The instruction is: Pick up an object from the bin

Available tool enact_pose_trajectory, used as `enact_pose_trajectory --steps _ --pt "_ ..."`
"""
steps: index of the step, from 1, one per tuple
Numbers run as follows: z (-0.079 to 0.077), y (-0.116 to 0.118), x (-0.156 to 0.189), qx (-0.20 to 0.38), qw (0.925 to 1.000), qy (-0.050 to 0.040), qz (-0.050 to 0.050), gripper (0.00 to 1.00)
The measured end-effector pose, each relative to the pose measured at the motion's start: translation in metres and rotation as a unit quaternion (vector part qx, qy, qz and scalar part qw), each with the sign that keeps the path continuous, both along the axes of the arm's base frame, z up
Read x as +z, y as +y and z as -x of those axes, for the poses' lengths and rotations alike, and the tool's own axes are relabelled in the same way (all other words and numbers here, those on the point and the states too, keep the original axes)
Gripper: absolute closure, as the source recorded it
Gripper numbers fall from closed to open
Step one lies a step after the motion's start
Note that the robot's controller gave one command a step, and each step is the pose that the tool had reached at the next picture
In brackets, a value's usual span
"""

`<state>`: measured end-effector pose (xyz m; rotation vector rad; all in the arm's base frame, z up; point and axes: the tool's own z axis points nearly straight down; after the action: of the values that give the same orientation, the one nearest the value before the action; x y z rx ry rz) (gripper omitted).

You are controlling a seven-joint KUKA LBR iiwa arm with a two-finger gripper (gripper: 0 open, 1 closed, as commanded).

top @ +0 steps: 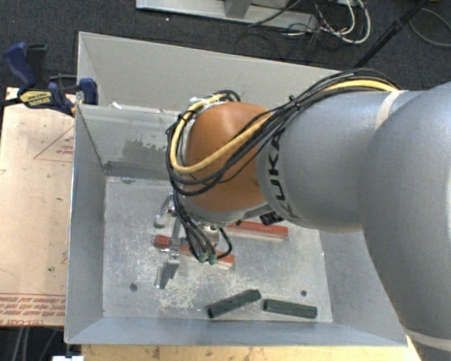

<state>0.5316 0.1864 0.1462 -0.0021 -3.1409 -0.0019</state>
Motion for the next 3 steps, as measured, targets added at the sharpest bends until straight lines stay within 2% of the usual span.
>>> enact_pose_trajectory --steps 1,2,3 --pt "0.000 0.000 0.000 0.000 1.0000 0.0000 0.000 0.00" --pt "-0.033 -0.025 -0.028 -0.023 0.9997 -0.0028 -0.001 0.00" --pt "-0.032 -0.061 -0.067 -0.033 0.9993 -0.0144 -0.004 1.00"
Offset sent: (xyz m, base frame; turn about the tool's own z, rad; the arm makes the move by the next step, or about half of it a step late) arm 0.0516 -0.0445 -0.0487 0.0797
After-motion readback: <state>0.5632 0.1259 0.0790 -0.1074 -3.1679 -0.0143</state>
